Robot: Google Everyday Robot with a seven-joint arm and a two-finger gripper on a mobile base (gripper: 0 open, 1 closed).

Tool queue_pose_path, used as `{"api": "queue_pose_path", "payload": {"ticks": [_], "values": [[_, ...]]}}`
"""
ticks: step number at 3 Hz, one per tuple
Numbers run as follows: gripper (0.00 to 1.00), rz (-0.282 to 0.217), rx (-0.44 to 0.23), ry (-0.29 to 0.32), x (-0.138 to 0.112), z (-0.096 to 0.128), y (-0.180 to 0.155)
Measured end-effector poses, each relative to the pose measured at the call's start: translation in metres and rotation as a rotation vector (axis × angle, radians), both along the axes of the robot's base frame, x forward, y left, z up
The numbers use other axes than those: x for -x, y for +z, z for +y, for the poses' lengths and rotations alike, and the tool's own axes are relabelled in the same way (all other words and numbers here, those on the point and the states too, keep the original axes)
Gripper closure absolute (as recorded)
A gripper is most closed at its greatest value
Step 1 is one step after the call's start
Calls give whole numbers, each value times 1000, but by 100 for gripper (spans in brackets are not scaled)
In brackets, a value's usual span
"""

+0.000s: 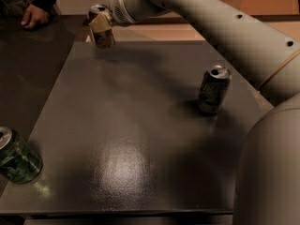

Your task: Pick orange can

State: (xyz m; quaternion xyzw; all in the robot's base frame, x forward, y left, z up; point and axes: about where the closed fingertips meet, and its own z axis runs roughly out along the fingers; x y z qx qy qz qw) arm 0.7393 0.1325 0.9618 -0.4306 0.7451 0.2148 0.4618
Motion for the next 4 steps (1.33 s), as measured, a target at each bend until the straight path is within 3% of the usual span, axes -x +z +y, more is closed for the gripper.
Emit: {"api": "queue_pose_path", "payload": {"ticks": [2,3,4], "values": [[100,-83,44,63,15,-55,50],[100,-135,56,102,20,-73,70],[100,-135,56,102,20,-72,70]]}}
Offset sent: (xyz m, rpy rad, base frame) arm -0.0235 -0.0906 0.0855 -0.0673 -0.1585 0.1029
